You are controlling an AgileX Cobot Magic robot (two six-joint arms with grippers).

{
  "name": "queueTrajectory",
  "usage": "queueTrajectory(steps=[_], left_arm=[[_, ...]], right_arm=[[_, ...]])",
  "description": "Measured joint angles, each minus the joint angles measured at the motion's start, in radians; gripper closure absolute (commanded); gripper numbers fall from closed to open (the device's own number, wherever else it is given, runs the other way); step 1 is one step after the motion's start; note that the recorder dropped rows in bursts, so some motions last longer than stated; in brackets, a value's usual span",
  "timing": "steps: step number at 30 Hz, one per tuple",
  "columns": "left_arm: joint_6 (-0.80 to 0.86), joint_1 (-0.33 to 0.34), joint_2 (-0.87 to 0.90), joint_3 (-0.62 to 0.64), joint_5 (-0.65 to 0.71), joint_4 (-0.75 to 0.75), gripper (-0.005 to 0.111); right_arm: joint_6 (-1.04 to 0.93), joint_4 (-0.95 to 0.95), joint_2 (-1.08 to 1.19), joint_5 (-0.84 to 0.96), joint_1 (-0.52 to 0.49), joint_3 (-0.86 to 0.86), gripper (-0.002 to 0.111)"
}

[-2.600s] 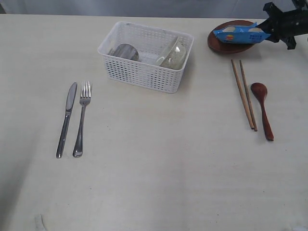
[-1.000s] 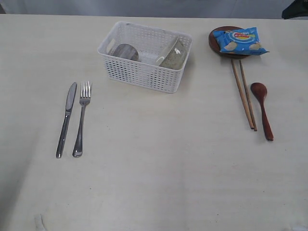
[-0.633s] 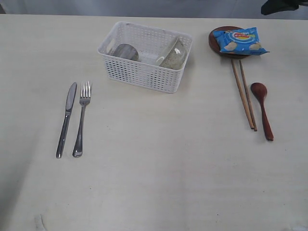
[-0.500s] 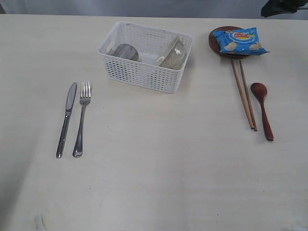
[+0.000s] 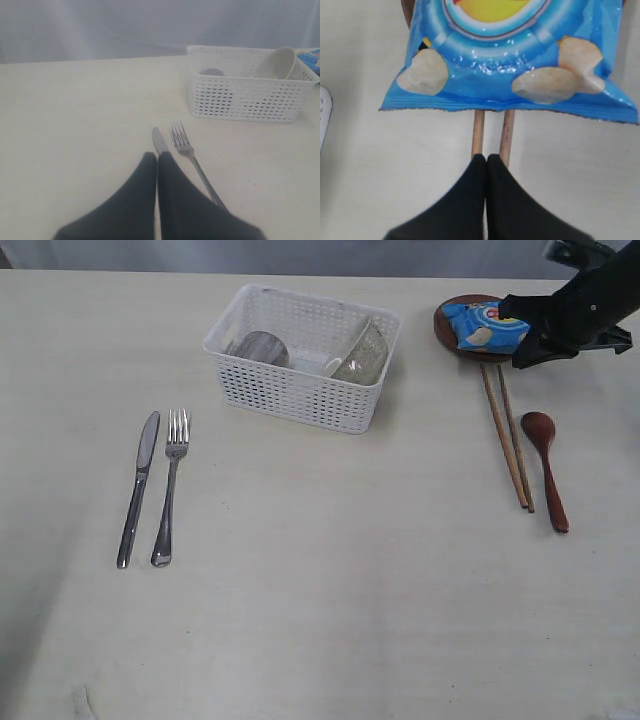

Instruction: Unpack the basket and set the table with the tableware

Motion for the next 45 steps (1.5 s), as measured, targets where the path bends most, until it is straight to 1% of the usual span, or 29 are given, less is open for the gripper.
queueTrajectory(steps=[4,7,11,13,17,24,30,33,36,37,38,40,42,43,45], left_arm=[[0.000,0.000,0.000,0.000,0.000,0.000,0.107],[0.000,0.000,0.000,0.000,0.000,0.000,0.107],[0.000,0.000,0.000,0.000,0.000,0.000,0.107],[0.000,0.000,0.000,0.000,0.000,0.000,0.107],[0.000,0.000,0.000,0.000,0.000,0.000,0.107],[0.000,0.000,0.000,0.000,0.000,0.000,0.107],[0.000,0.000,0.000,0.000,0.000,0.000,0.107],[0.000,0.000,0.000,0.000,0.000,0.000,0.107],[0.000,0.000,0.000,0.000,0.000,0.000,0.107],[0.000,0.000,0.000,0.000,0.000,0.000,0.107],[0.000,0.000,0.000,0.000,0.000,0.000,0.107],[0.000,0.000,0.000,0.000,0.000,0.000,0.107],[0.000,0.000,0.000,0.000,0.000,0.000,0.107],[0.000,0.000,0.000,0.000,0.000,0.000,0.107],[0.000,0.000,0.000,0.000,0.000,0.000,0.107]], right_arm=[[0.043,-0.079,0.004,-0.048,0.002,0.000,0.109],[0.051,-0.084,0.024,-0.084,0.002,0.000,0.109],[0.030,-0.047,0.045,-0.121,0.017,0.000,0.109],[0.021,-0.025,0.045,-0.172,0.027,0.000,0.109],[-0.015,0.015,0.046,-0.204,0.027,0.000,0.109],[-0.044,0.078,0.036,-0.109,0.027,0.000,0.109],[-0.050,0.119,-0.096,-0.077,0.037,0.000,0.109],[-0.053,0.127,-0.188,-0.076,0.070,0.000,0.109],[-0.055,0.141,-0.261,-0.074,0.139,0.000,0.108],[-0.055,0.143,-0.279,-0.067,0.172,-0.002,0.106],[-0.055,0.143,-0.291,-0.055,0.206,-0.007,0.101],[-0.032,0.125,-0.299,-0.027,0.278,-0.029,0.085],[0.023,0.056,-0.299,-0.004,0.346,-0.050,0.070],[0.063,0.007,-0.299,0.003,0.382,-0.059,0.064],[0.168,-0.095,-0.299,0.005,0.437,-0.075,0.062]])
